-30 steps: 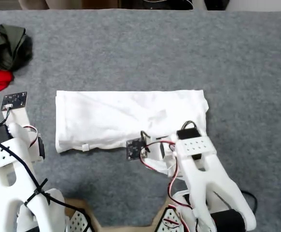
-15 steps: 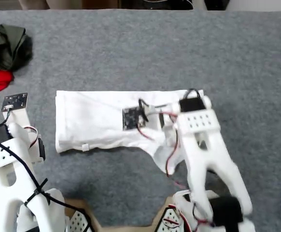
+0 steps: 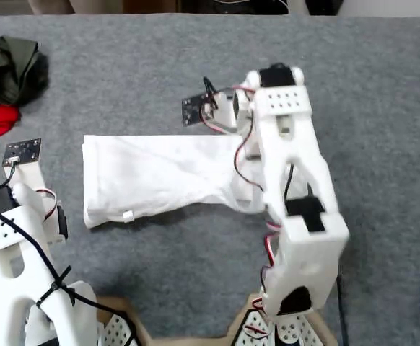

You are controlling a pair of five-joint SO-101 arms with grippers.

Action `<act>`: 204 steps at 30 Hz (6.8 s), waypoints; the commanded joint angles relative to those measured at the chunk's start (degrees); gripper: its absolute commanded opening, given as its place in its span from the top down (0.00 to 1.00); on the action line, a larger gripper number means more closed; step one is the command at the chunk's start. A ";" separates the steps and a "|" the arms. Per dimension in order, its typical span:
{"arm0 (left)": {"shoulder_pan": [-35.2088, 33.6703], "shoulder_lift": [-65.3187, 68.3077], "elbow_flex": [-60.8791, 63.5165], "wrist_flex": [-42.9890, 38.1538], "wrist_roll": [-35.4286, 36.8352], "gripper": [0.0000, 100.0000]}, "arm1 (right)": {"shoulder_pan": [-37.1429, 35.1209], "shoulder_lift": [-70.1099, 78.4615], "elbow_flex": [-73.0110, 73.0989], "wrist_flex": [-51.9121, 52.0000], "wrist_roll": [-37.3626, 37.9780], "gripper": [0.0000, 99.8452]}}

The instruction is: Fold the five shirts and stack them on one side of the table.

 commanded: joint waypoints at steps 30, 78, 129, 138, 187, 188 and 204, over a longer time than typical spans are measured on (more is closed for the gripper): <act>-0.26 -0.66 -2.73 0.18 -2.64 0.98 | 9.36 1.01 -21.23 6.33 -7.30 0.81; -0.26 -0.57 -1.58 0.35 -2.55 0.98 | -10.24 5.32 7.34 -13.01 -11.52 1.00; 28.57 77.76 -56.18 -2.46 13.27 0.98 | 15.78 20.00 -5.76 -15.03 -14.68 1.00; 27.08 77.41 -57.14 5.45 7.30 0.98 | 15.78 18.51 -6.81 -14.07 -14.68 1.00; 12.40 73.19 -50.46 -5.01 8.53 0.75 | 15.78 8.84 -14.73 -13.98 -26.55 1.00; 12.40 73.71 -50.46 -5.01 8.53 0.75 | 15.87 8.84 -14.73 -13.98 -26.55 1.00; 21.19 74.51 -52.40 -2.73 10.64 0.98 | 22.02 6.55 -18.33 -13.80 -26.64 1.00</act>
